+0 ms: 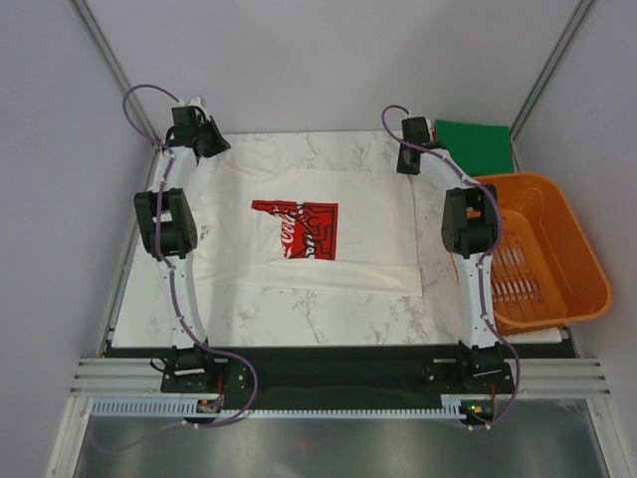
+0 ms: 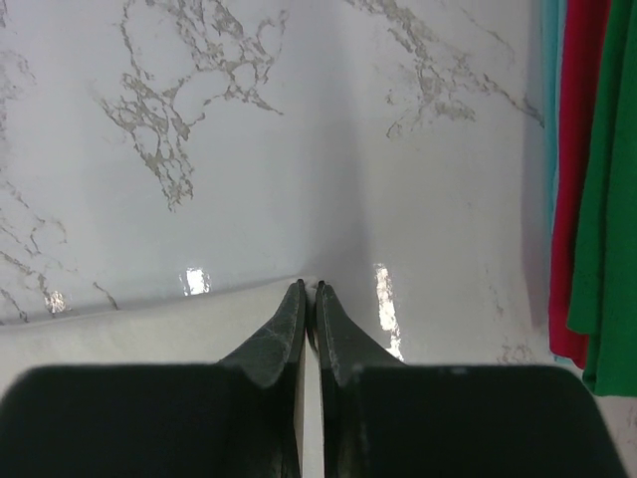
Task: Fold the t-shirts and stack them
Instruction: Fold the tshirt
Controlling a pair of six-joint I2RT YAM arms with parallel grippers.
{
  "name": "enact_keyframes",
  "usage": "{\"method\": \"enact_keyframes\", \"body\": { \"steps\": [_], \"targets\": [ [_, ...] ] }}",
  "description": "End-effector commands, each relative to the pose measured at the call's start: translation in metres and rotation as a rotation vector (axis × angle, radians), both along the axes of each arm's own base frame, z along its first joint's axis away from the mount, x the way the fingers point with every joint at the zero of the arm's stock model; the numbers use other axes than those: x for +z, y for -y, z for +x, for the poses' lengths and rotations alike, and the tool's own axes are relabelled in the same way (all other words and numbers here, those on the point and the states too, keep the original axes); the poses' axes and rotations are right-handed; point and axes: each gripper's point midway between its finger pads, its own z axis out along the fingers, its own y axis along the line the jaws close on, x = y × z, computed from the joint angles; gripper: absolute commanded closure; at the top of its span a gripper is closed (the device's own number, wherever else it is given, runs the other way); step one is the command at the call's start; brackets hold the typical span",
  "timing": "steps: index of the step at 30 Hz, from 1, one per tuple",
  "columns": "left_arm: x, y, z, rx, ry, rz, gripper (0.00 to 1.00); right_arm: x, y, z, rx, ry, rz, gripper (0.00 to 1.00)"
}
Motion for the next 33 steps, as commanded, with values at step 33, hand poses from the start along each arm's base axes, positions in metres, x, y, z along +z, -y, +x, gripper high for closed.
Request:
{"method": "enact_keyframes", "body": {
  "steps": [33],
  "targets": [
    [0.07, -0.049, -0.112, 0.174, -0.005, 0.102, 0.98, 0.08, 0.009, -0.068, 0.047, 0.223, 0.035, 1.0]
  ]
}}
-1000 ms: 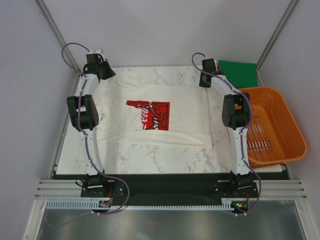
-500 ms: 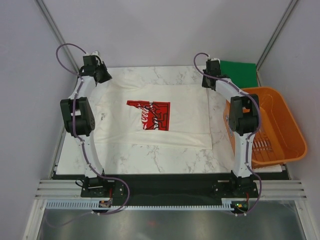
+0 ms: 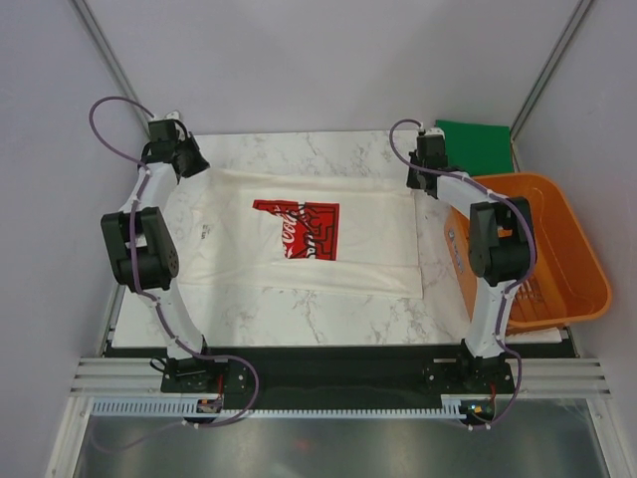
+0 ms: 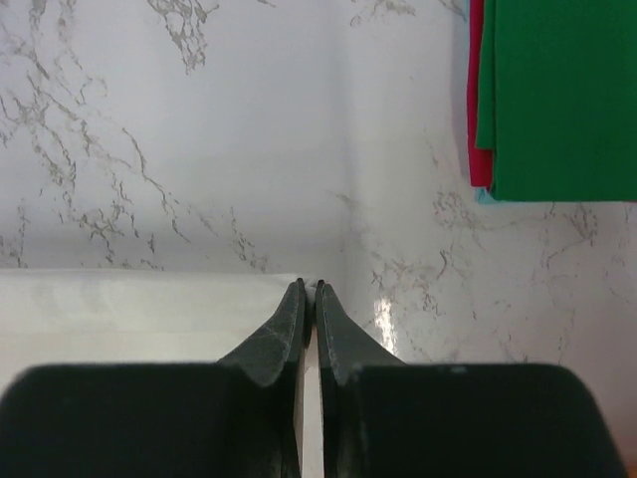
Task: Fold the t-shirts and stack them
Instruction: Fold the tshirt
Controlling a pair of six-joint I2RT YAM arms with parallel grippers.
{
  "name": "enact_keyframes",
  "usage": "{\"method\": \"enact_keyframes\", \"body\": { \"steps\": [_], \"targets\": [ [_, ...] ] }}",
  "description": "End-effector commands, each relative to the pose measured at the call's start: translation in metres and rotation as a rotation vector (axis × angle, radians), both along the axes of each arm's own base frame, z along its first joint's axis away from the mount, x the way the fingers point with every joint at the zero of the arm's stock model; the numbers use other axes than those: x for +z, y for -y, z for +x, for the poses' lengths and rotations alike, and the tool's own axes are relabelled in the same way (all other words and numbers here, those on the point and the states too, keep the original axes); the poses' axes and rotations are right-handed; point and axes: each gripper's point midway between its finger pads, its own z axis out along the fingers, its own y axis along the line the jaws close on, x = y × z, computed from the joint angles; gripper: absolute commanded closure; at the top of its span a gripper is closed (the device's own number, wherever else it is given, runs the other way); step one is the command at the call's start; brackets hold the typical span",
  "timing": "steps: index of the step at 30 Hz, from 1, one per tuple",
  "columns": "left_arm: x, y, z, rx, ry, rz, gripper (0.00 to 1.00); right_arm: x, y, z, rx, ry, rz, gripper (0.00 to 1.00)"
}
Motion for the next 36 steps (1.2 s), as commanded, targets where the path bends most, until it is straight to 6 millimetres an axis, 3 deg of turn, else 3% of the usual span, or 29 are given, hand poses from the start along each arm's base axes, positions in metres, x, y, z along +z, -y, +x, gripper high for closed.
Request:
{"method": "enact_keyframes", "body": {
  "steps": [1, 9, 13, 17, 18, 19, 20, 24, 27, 31, 36],
  "targets": [
    [0.029, -0.009, -0.011, 0.037, 0.06, 0.028, 0.98, 0.043, 0.003, -0.001, -0.011, 0.111, 0.026, 1.0],
    [0.018, -0.011, -0.05, 0.081, 0.011, 0.043, 0.98, 0.047, 0.007, -0.038, -0.03, 0.102, 0.047, 1.0],
    [0.017, -0.01, -0.062, 0.094, 0.003, 0.038, 0.98, 0.034, 0.002, -0.056, -0.009, 0.073, 0.082, 1.0],
    [0.016, 0.008, -0.067, 0.051, -0.002, -0.051, 0.97, 0.024, -0.002, -0.06, 0.003, 0.049, 0.099, 1.0],
    [0.013, 0.013, -0.067, 0.038, -0.009, -0.074, 0.93, 0.022, -0.004, -0.062, 0.011, 0.043, 0.104, 1.0],
    [0.012, 0.02, -0.067, 0.008, -0.011, -0.102, 0.8, 0.021, -0.004, -0.062, 0.013, 0.04, 0.107, 1.0],
    [0.014, 0.021, -0.065, 0.001, -0.006, -0.107, 0.73, 0.021, -0.006, -0.062, 0.02, 0.037, 0.112, 1.0],
    [-0.018, 0.027, -0.051, -0.048, -0.064, -0.146, 0.54, 0.02, -0.01, -0.061, 0.028, 0.035, 0.126, 1.0],
    [-0.021, 0.036, -0.055, -0.075, -0.074, -0.176, 0.53, 0.015, -0.012, -0.06, 0.037, 0.014, 0.128, 1.0],
    [-0.012, 0.029, -0.067, 0.004, -0.071, -0.147, 0.52, 0.017, -0.008, -0.05, 0.011, -0.006, 0.102, 1.0],
    [-0.041, 0.016, -0.099, 0.113, -0.197, -0.112, 0.52, 0.013, -0.008, -0.035, -0.026, -0.023, 0.105, 1.0]
  ]
}}
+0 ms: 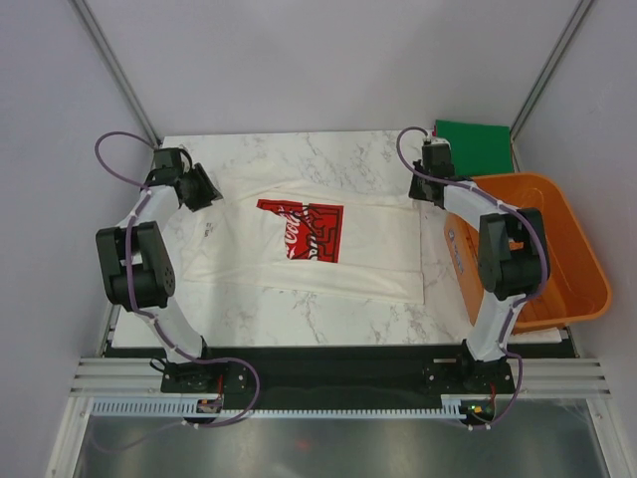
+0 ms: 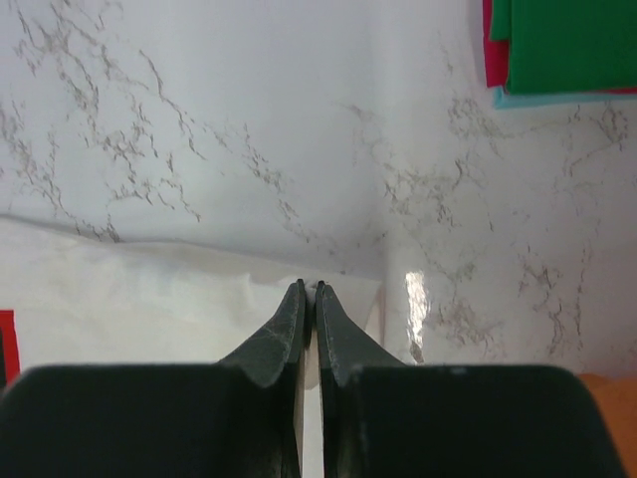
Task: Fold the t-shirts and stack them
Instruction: Fold the tshirt
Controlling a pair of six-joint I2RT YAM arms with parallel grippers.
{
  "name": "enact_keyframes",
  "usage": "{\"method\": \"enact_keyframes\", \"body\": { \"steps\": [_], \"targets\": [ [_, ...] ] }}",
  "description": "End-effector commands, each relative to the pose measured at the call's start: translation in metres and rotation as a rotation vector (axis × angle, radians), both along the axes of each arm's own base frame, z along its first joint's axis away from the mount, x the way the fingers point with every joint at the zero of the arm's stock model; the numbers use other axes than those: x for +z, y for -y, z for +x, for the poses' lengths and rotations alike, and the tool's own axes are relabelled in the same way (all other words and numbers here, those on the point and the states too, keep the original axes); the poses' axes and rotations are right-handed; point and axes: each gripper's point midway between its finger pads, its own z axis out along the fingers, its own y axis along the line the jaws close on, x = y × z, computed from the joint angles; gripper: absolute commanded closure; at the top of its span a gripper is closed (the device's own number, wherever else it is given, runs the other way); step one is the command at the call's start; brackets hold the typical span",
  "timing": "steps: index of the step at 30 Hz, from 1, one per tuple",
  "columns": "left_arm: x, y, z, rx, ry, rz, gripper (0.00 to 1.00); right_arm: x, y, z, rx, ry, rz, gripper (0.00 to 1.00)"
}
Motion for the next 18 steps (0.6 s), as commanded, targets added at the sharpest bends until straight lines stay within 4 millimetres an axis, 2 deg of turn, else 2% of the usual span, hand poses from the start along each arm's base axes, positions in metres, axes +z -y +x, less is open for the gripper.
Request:
{"method": "enact_keyframes", "body": {
  "steps": [1, 2, 4, 5, 6, 7, 8, 9, 11, 12, 13, 14, 16, 18],
  "targets": [
    [0.0, -0.008, -0.02, 0.086, -0.041, 0.024, 0.52, 0.022, 0.001, 0.03, -0.052, 0.052, 0.008, 1.0],
    [-0.004, -0.005, -0.019, 0.073, -0.052, 0.014, 0.52, 0.014, 0.003, 0.034, -0.069, 0.035, -0.006, 1.0],
    [-0.007, 0.003, -0.012, 0.021, -0.045, -0.021, 0.52, 0.024, 0.003, 0.048, -0.08, 0.055, -0.008, 1.0],
    [0.001, 0.001, -0.001, 0.022, -0.022, -0.018, 0.52, 0.016, 0.003, 0.052, -0.08, 0.038, -0.011, 1.0],
    [-0.008, 0.0, 0.004, 0.021, -0.039, -0.021, 0.52, 0.018, 0.002, 0.055, -0.078, 0.039, -0.008, 1.0],
    [-0.006, 0.0, 0.009, 0.02, -0.03, -0.019, 0.52, 0.024, 0.001, 0.061, -0.079, 0.054, -0.006, 1.0],
    [0.002, 0.009, 0.015, -0.044, -0.005, -0.052, 0.52, 0.02, 0.001, 0.063, -0.08, 0.047, -0.008, 1.0],
    [0.0, 0.015, 0.018, -0.068, -0.005, -0.076, 0.49, 0.02, 0.001, 0.064, -0.083, 0.049, -0.008, 1.0],
    [0.003, 0.014, 0.03, -0.078, 0.016, -0.071, 0.48, 0.019, -0.001, 0.067, -0.085, 0.049, 0.001, 1.0],
    [0.001, 0.014, 0.034, -0.085, 0.015, -0.066, 0.47, 0.019, -0.001, 0.068, -0.085, 0.051, 0.009, 1.0],
    [-0.01, 0.013, 0.037, -0.085, -0.003, -0.068, 0.47, 0.017, -0.005, 0.067, -0.074, 0.046, 0.02, 1.0],
    [-0.007, 0.013, 0.044, -0.09, 0.011, -0.065, 0.47, 0.018, -0.006, 0.069, -0.071, 0.053, 0.026, 1.0],
    [-0.019, 0.011, 0.049, -0.094, -0.006, -0.06, 0.47, 0.016, -0.007, 0.067, -0.07, 0.049, 0.031, 1.0],
    [-0.019, 0.009, 0.058, -0.093, 0.002, -0.048, 0.46, 0.017, -0.007, 0.067, -0.068, 0.058, 0.032, 1.0]
  ]
}}
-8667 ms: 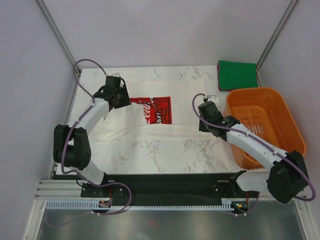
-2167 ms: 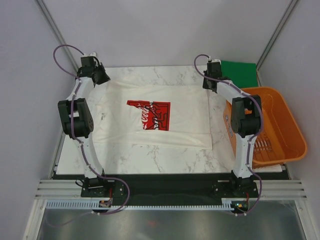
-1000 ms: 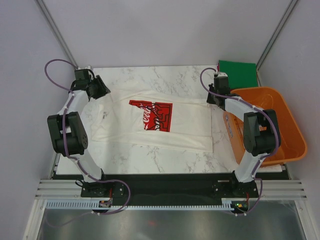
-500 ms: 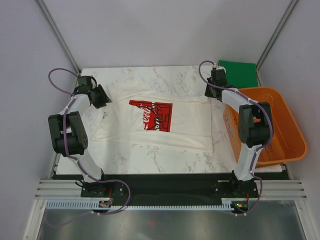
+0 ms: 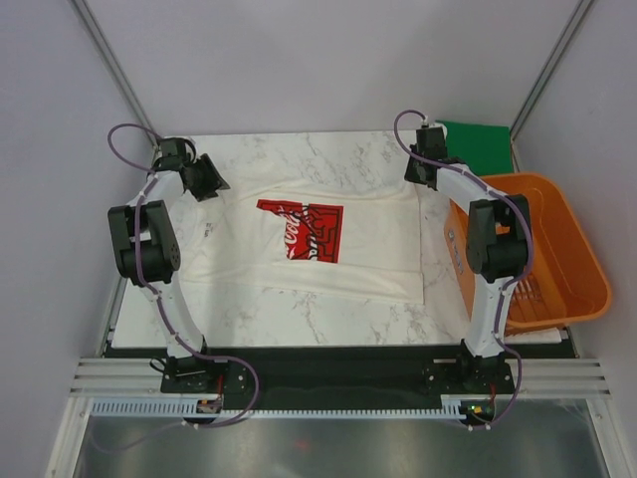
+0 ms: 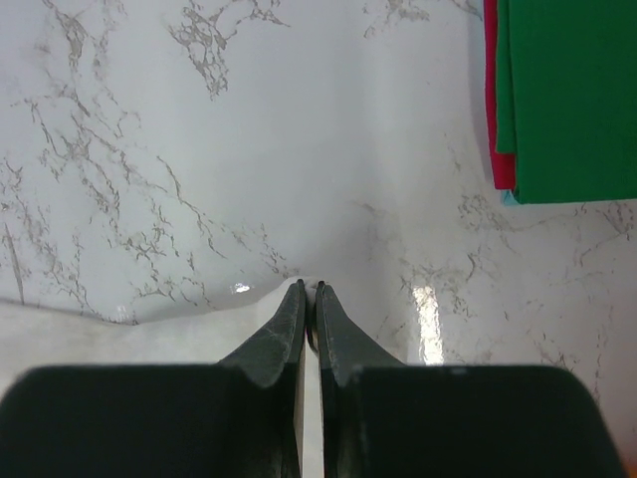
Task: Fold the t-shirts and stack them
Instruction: Fold the tshirt
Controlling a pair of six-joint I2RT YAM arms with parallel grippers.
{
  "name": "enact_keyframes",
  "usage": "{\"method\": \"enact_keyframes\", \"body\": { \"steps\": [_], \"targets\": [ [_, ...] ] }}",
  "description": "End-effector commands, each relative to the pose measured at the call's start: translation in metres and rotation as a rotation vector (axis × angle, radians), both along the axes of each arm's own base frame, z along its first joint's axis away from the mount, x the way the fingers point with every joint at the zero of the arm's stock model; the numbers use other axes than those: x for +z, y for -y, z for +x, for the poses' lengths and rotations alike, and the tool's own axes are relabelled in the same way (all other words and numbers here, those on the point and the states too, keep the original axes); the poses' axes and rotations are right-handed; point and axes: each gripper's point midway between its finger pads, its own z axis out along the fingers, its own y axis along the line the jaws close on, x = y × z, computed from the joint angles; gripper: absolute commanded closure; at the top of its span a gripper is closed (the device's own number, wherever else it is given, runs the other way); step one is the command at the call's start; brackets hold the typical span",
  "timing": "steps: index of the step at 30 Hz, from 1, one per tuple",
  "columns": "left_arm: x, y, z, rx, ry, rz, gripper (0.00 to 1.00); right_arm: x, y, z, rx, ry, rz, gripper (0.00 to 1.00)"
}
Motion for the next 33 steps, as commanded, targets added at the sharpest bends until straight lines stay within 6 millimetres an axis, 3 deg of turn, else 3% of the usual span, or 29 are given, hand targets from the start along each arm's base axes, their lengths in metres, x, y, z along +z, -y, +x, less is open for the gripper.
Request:
{"method": "enact_keyframes", "body": {
  "steps": [1, 6, 11, 14, 15, 18, 21, 25, 26, 28, 29, 31, 33],
  "targets": [
    [-0.003, 0.0, 0.018, -0.039, 0.027, 0.018, 0.46, 0.009, -0.004, 0.007, 0.0, 0.038, 0.025, 1.0],
    [-0.02, 0.0, 0.021, -0.026, -0.004, 0.028, 0.45, 0.01, -0.004, 0.009, 0.003, 0.046, 0.02, 1.0],
    [-0.022, 0.007, 0.034, -0.055, 0.014, 0.044, 0.48, 0.013, -0.004, 0.012, 0.003, 0.058, 0.018, 1.0],
    [-0.015, 0.013, 0.045, -0.069, 0.044, 0.043, 0.72, 0.013, -0.004, 0.014, 0.007, 0.064, 0.016, 1.0],
    [-0.013, 0.015, 0.047, -0.068, 0.046, 0.035, 0.86, 0.013, -0.004, 0.014, 0.008, 0.063, 0.015, 1.0],
    [0.0, 0.011, 0.056, -0.034, 0.073, 0.04, 0.98, 0.015, -0.002, 0.017, 0.003, 0.071, 0.005, 1.0],
    [0.021, 0.005, 0.066, 0.007, 0.115, 0.049, 0.98, 0.015, -0.001, 0.02, -0.002, 0.084, -0.006, 1.0],
    [0.045, 0.007, 0.095, 0.018, 0.192, 0.015, 0.98, 0.011, 0.005, 0.032, -0.033, 0.136, -0.019, 1.0],
    [0.034, 0.01, 0.1, 0.019, 0.179, -0.007, 0.98, 0.01, 0.007, 0.034, -0.046, 0.137, -0.027, 1.0],
    [0.042, 0.012, 0.114, 0.01, 0.211, -0.027, 0.98, 0.006, 0.009, 0.036, -0.07, 0.142, -0.032, 1.0],
    [0.032, 0.013, 0.117, 0.011, 0.198, -0.035, 0.98, 0.005, 0.013, 0.037, -0.087, 0.145, -0.044, 1.0],
    [0.039, 0.011, 0.127, 0.018, 0.224, -0.032, 0.98, 0.003, 0.017, 0.038, -0.112, 0.145, -0.055, 1.0],
    [0.028, 0.011, 0.132, 0.015, 0.215, -0.036, 0.98, 0.002, 0.018, 0.04, -0.118, 0.146, -0.06, 1.0]
  ]
}}
